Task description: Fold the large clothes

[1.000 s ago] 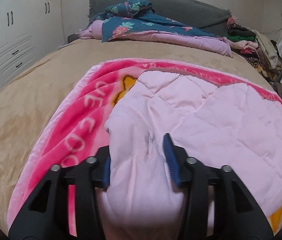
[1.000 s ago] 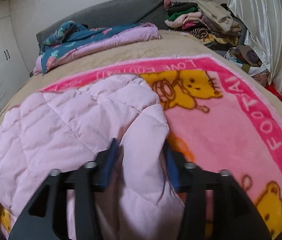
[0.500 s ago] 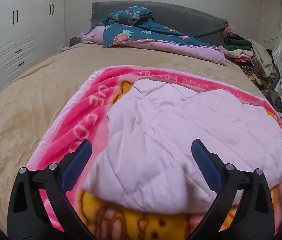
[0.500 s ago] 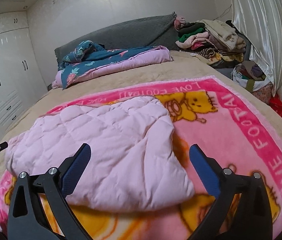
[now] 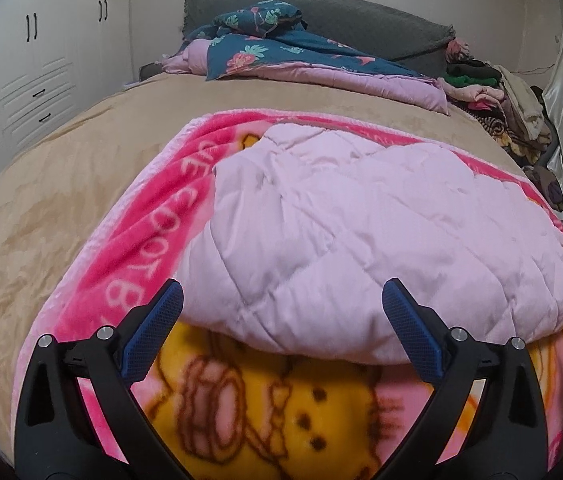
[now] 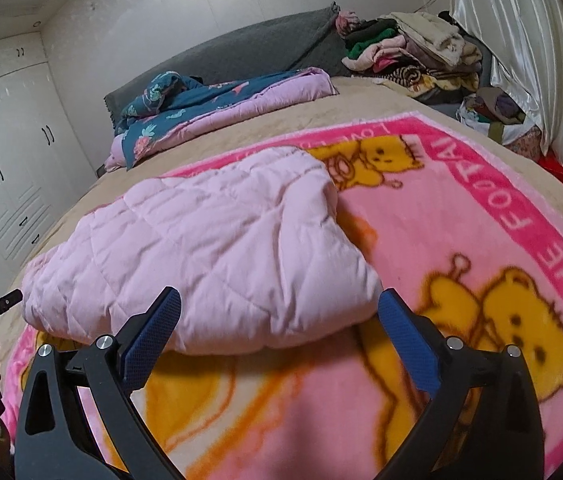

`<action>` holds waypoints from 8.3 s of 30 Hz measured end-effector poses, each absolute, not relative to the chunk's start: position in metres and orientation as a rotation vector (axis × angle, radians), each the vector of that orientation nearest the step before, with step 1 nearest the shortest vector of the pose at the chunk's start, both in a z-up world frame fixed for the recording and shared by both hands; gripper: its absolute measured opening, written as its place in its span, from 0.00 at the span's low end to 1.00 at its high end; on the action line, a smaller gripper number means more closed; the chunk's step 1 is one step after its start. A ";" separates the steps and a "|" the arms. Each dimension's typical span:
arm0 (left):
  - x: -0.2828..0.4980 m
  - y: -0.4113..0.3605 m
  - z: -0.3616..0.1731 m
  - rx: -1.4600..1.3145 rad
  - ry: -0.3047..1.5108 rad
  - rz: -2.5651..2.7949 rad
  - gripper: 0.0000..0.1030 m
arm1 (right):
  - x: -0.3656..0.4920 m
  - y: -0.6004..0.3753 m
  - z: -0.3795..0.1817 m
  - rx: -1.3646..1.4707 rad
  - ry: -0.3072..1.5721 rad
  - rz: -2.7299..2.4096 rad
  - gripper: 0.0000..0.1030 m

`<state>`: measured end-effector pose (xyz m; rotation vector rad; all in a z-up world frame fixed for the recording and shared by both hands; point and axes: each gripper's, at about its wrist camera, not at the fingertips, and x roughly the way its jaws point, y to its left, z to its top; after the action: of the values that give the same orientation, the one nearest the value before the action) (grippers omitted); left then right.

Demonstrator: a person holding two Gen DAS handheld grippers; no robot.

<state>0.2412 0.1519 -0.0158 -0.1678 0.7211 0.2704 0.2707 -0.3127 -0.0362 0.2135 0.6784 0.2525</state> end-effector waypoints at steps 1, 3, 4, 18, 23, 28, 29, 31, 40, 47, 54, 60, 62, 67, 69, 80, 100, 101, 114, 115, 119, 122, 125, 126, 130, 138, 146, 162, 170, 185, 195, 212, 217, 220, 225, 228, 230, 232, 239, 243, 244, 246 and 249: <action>0.240 0.151 -0.017 -0.168 0.722 0.272 0.90 | 0.269 -0.313 -0.039 0.217 0.685 0.251 0.96; 0.238 0.150 -0.019 -0.162 0.730 0.275 0.91 | 0.265 -0.314 -0.042 0.227 0.692 0.248 0.96; 0.237 0.150 -0.020 -0.161 0.733 0.276 0.91 | 0.264 -0.314 -0.045 0.232 0.697 0.247 0.96; 0.225 0.144 -0.047 -0.248 0.785 0.243 0.91 | 0.261 -0.309 -0.062 0.277 0.743 0.225 0.96; 0.224 0.146 -0.058 -0.358 0.806 0.186 0.91 | 0.263 -0.306 -0.062 0.289 0.745 0.239 0.96; 0.229 0.155 -0.066 -0.513 0.818 0.128 0.91 | 0.269 -0.301 -0.063 0.304 0.761 0.229 0.96; 0.230 0.159 -0.067 -0.555 0.814 0.113 0.91 | 0.271 -0.300 -0.063 0.304 0.763 0.219 0.96; 0.233 0.164 -0.068 -0.623 0.807 0.087 0.90 | 0.273 -0.299 -0.063 0.318 0.767 0.212 0.96; 0.249 0.180 -0.082 -0.796 0.797 0.069 0.91 | 0.283 -0.305 -0.067 0.431 0.792 0.168 0.96; 0.264 0.182 -0.086 -0.848 0.797 0.098 0.91 | 0.294 -0.313 -0.073 0.526 0.819 0.151 0.96; 0.278 0.189 -0.093 -0.894 0.801 0.113 0.92 | 0.315 -0.316 -0.094 0.659 0.890 0.167 0.96; 0.283 0.192 -0.097 -0.929 0.791 0.126 0.92 | 0.327 -0.311 -0.095 0.699 0.885 0.171 0.96; 0.283 0.192 -0.098 -0.957 0.781 0.137 0.92 | 0.330 -0.308 -0.095 0.705 0.884 0.172 0.96; 0.286 0.195 -0.103 -0.980 0.769 0.136 0.92 | 0.341 -0.305 -0.098 0.718 0.895 0.171 0.96; 0.286 0.197 -0.106 -0.985 0.765 0.131 0.92 | 0.345 -0.305 -0.100 0.728 0.900 0.168 0.96; 0.287 0.202 -0.109 -1.010 0.749 0.115 0.92 | 0.365 -0.301 -0.109 0.794 0.880 0.166 0.96; 0.275 0.197 -0.097 -0.886 0.686 0.126 0.81 | 0.364 -0.289 -0.093 0.636 0.761 0.232 0.73; 0.274 0.195 -0.094 -0.871 0.682 0.129 0.77 | 0.362 -0.288 -0.091 0.619 0.751 0.234 0.71; 0.285 0.193 -0.077 -0.693 0.656 0.137 0.50 | 0.361 -0.285 -0.083 0.572 0.719 0.251 0.54; 0.283 0.193 -0.078 -0.688 0.655 0.137 0.50 | 0.361 -0.284 -0.083 0.567 0.719 0.250 0.53; 0.287 0.182 -0.076 -0.646 0.659 0.141 0.47 | 0.359 -0.282 -0.080 0.555 0.714 0.253 0.50; 0.289 0.174 -0.068 -0.613 0.658 0.149 0.45 | 0.358 -0.280 -0.078 0.540 0.717 0.252 0.47; 0.293 0.172 -0.066 -0.599 0.662 0.149 0.44 | 0.358 -0.277 -0.074 0.508 0.718 0.249 0.45; 0.293 0.173 -0.068 -0.595 0.663 0.148 0.43 | 0.358 -0.276 -0.072 0.499 0.718 0.249 0.44; 0.292 0.171 -0.062 -0.553 0.663 0.150 0.39 | 0.359 -0.273 -0.067 0.475 0.709 0.253 0.41; 0.287 0.166 -0.048 -0.504 0.634 0.137 0.35 | 0.355 -0.269 -0.046 0.415 0.683 0.271 0.36; 0.277 0.165 -0.029 -0.487 0.592 0.118 0.34 | 0.348 -0.261 -0.022 0.344 0.652 0.288 0.35; 0.258 0.166 -0.018 -0.472 0.568 0.108 0.34 | 0.322 -0.258 -0.008 0.317 0.642 0.300 0.35; 0.248 0.168 -0.018 -0.462 0.580 0.106 0.34 | 0.306 -0.260 -0.007 0.325 0.645 0.299 0.35; 0.230 0.170 -0.014 -0.439 0.600 0.112 0.35 | 0.284 -0.260 -0.006 0.334 0.651 0.298 0.35; 0.222 0.176 -0.015 -0.438 0.604 0.111 0.35 | 0.273 -0.259 -0.003 0.342 0.652 0.298 0.35; 0.205 0.188 -0.023 -0.424 0.614 0.096 0.35 | 0.247 -0.265 -0.001 0.348 0.651 0.295 0.35; 0.199 0.190 -0.028 -0.418 0.619 0.093 0.35 | 0.232 -0.267 -0.005 0.342 0.658 0.292 0.35; 0.194 0.192 -0.032 -0.415 0.622 0.092 0.35 | 0.227 -0.268 -0.007 0.340 0.663 0.291 0.35; 0.187 0.193 -0.035 -0.396 0.628 0.090 0.35 | 0.215 -0.267 -0.010 0.341 0.670 0.285 0.35; 0.184 0.195 -0.038 -0.387 0.635 0.090 0.35 | 0.212 -0.267 -0.012 0.342 0.676 0.283 0.35; 0.182 0.196 -0.038 -0.377 0.640 0.090 0.35 | 0.208 -0.268 -0.013 0.338 0.683 0.281 0.35; 0.180 0.198 -0.041 -0.374 0.649 0.088 0.36 | 0.205 -0.267 -0.016 0.334 0.693 0.280 0.35; 0.171 0.204 -0.053 -0.369 0.678 0.081 0.40 | 0.192 -0.271 -0.032 0.359 0.732 0.274 0.37; 0.165 0.206 -0.061 -0.382 0.688 0.080 0.42 | 0.189 -0.276 -0.044 0.397 0.761 0.264 0.43; 0.163 0.205 -0.062 -0.379 0.688 0.082 0.42 | 0.187 -0.277 -0.048 0.406 0.769 0.257 0.45; 0.160 0.204 -0.064 -0.374 0.690 0.087 0.45 | 0.184 -0.280 -0.054 0.423 0.784 0.249 0.49; 0.158 0.208 -0.069 -0.399 0.703 0.088 0.49 | 0.178 -0.283 -0.062 0.443 0.795 0.243 0.55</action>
<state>0.1577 0.2081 -0.0688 -0.3992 0.7030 0.0883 0.1784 -0.2828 -0.0621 0.4433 0.7954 0.2429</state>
